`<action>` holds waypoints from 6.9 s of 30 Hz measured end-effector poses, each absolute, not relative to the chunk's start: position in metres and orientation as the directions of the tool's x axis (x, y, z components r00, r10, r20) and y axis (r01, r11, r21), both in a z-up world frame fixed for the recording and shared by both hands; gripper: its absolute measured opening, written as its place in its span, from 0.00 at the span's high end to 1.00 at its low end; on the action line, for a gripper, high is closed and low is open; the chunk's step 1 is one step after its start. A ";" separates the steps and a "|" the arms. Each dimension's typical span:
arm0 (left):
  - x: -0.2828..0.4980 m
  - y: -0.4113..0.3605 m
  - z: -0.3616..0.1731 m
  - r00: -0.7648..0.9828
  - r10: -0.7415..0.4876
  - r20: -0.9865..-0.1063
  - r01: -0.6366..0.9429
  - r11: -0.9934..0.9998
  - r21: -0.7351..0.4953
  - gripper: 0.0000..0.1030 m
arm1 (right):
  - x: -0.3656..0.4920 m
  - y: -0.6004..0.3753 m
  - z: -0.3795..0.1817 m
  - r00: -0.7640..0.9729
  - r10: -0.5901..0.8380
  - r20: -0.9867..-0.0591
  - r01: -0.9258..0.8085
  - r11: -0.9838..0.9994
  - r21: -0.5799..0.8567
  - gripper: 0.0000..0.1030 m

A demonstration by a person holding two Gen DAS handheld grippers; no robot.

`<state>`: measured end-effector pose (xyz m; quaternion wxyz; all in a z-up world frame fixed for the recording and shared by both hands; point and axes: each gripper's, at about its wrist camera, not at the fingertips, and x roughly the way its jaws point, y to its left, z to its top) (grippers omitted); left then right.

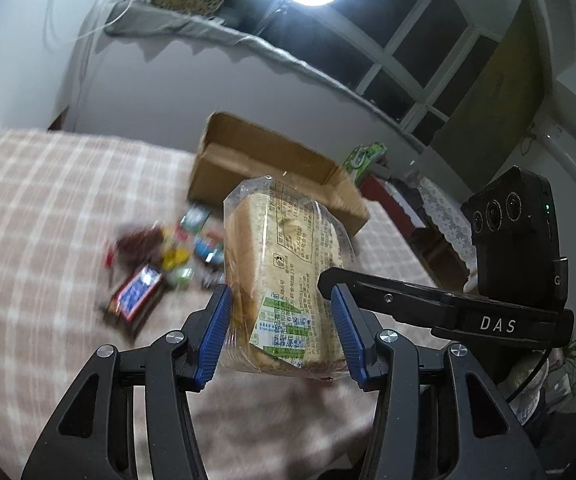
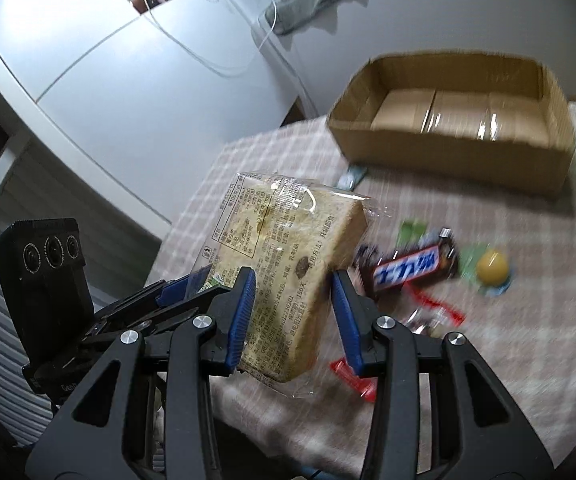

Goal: Organize snacks
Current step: 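Lift the bread loaf with the left tool and release it into the box, then grasp the Snickers bar with the left tool while the right tool grasps the yellow ball candy, then carry both candies over the box and open both tools to drop them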

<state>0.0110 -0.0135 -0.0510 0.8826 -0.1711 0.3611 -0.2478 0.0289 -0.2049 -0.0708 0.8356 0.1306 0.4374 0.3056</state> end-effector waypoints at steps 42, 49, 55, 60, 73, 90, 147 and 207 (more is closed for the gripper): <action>0.208 -0.087 -0.058 0.587 -0.525 -0.616 0.329 0.850 -0.411 0.53 | 0.222 -0.276 -0.062 0.551 0.467 -0.691 -0.296 0.884 0.362 0.61; 0.199 -0.077 -0.052 0.605 -0.516 -0.607 0.322 0.855 -0.406 0.53 | 0.212 -0.285 -0.060 0.565 0.457 -0.687 -0.287 0.889 0.356 0.61; 0.178 -0.068 -0.036 0.631 -0.507 -0.588 0.325 0.860 -0.393 0.53 | 0.191 -0.287 -0.047 0.584 0.448 -0.677 -0.301 0.894 0.332 0.61; 0.153 -0.047 -0.024 0.669 -0.477 -0.570 0.304 0.875 -0.377 0.53 | 0.165 -0.289 -0.039 0.603 0.430 -0.672 -0.313 0.902 0.296 0.61; 0.084 0.018 -0.036 0.721 -0.361 -0.592 0.171 0.920 -0.353 0.53 | 0.098 -0.294 -0.049 0.617 0.363 -0.698 -0.321 0.926 0.198 0.61; 0.060 0.034 -0.106 0.626 -0.294 -0.722 0.090 0.947 -0.307 0.51 | 0.069 -0.282 -0.118 0.529 0.295 -0.796 -0.321 0.938 0.134 0.61; 0.048 0.002 -0.087 0.661 -0.359 -0.659 0.186 0.929 -0.319 0.73 | 0.062 -0.277 -0.099 0.584 0.284 -0.761 -0.347 0.934 0.083 0.66; 0.192 -0.063 -0.060 0.665 -0.350 -0.660 0.227 0.936 -0.268 0.64 | 0.183 -0.311 -0.069 0.678 0.176 -0.714 -0.201 0.978 0.051 0.53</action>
